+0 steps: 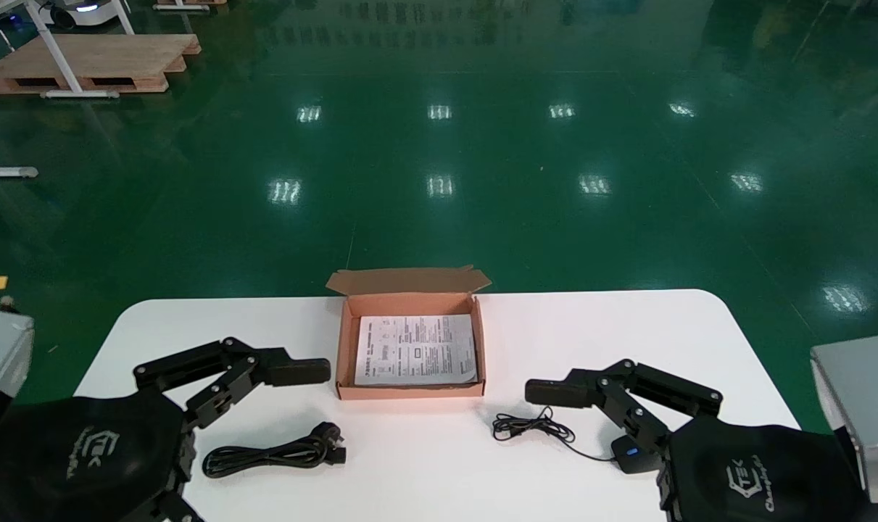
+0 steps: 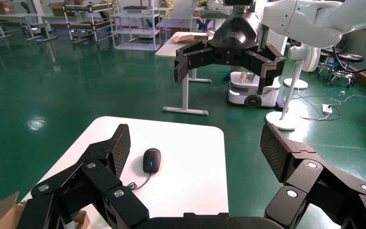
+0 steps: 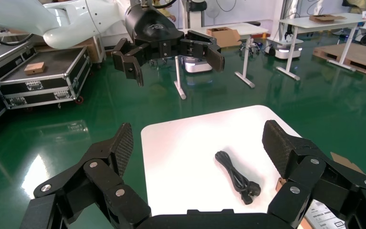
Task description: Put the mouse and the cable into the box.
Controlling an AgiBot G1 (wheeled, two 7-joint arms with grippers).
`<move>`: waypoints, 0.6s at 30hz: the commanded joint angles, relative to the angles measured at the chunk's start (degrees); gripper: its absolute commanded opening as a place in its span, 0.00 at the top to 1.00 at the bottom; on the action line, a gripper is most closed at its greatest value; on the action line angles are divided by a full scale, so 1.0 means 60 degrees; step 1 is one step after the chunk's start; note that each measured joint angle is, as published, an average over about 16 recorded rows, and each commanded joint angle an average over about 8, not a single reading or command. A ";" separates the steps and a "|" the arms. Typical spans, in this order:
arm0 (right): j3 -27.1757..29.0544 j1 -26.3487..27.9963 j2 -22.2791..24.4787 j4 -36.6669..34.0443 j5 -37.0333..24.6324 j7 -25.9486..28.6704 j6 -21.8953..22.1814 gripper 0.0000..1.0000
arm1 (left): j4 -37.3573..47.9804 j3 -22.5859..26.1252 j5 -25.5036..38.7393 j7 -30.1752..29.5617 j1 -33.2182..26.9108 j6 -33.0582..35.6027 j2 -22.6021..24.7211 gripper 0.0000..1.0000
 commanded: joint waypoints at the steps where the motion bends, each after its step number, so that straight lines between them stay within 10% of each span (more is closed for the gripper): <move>1: 0.0000 0.0000 0.0000 0.0000 0.0000 0.0000 0.0000 0.00 | 0.0000 0.0000 0.0000 0.0000 0.0000 0.0000 0.0000 0.00; 18: 0.0000 0.0000 0.0000 0.0000 0.0000 0.0000 0.0000 0.00 | 0.0000 0.0000 0.0000 0.0000 0.0000 0.0000 0.0000 0.00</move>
